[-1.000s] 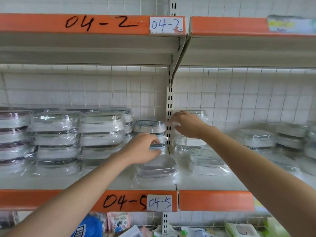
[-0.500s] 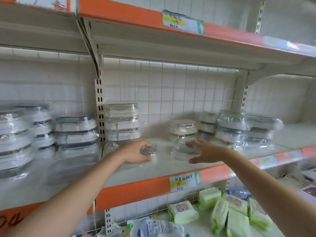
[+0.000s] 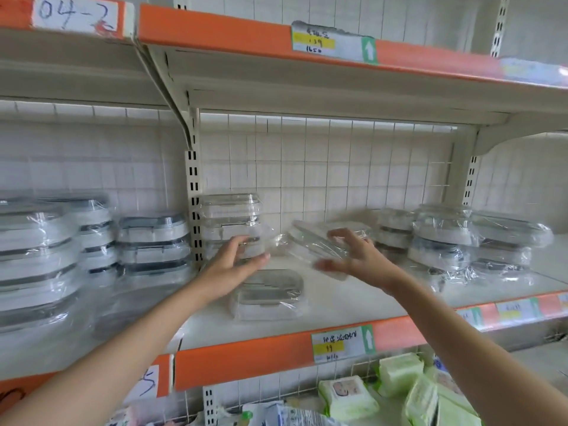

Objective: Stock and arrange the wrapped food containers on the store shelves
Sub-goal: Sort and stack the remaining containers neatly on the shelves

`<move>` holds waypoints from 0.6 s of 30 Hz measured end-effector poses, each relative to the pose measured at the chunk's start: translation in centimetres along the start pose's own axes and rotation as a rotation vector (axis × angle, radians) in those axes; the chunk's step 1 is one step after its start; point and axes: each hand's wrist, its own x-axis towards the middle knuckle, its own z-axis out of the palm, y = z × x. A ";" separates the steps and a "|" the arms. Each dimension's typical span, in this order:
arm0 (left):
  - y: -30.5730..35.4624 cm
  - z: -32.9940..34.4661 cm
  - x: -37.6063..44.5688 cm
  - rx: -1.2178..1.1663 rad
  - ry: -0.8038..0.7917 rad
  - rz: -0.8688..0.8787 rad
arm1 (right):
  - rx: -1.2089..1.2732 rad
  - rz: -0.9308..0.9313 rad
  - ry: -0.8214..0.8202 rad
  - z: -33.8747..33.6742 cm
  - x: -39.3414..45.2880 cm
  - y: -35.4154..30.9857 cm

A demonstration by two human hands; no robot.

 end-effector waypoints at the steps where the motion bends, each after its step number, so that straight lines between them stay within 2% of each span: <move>1: 0.4 -0.2 0.3 -0.023 0.092 0.025 | -0.061 -0.065 -0.053 0.9 0.4 -1.3; 3: 1.4 -0.7 0.9 -0.058 0.207 0.130 | -0.170 -0.135 -0.168 2.6 1.3 -3.0; 4: 1.8 -0.8 1.1 -0.036 0.202 0.181 | -0.132 -0.128 -0.224 3.1 1.6 -3.0; 6: 2.1 -0.8 1.1 0.112 0.062 0.219 | 0.105 -0.041 -0.253 3.1 2.1 -2.2; 8: 1.8 -0.4 1.1 0.477 -0.130 0.207 | 0.206 0.046 -0.101 2.4 2.8 -0.3; 9: 1.5 -0.2 1.1 0.651 -0.182 0.216 | 0.088 0.070 0.005 1.9 3.5 0.9; 11: 1.3 0.3 1.2 0.808 -0.194 0.258 | -0.236 0.091 0.106 1.1 4.9 3.0; 13: 1.3 0.5 1.6 0.810 -0.191 0.310 | -0.411 0.122 0.098 0.4 6.5 4.4; 16: 1.4 1.1 1.8 0.802 -0.174 0.385 | -0.479 0.163 0.041 0.0 8.2 5.8; 18: 1.4 1.5 1.9 0.804 -0.136 0.408 | -0.641 0.147 0.049 0.2 8.7 6.5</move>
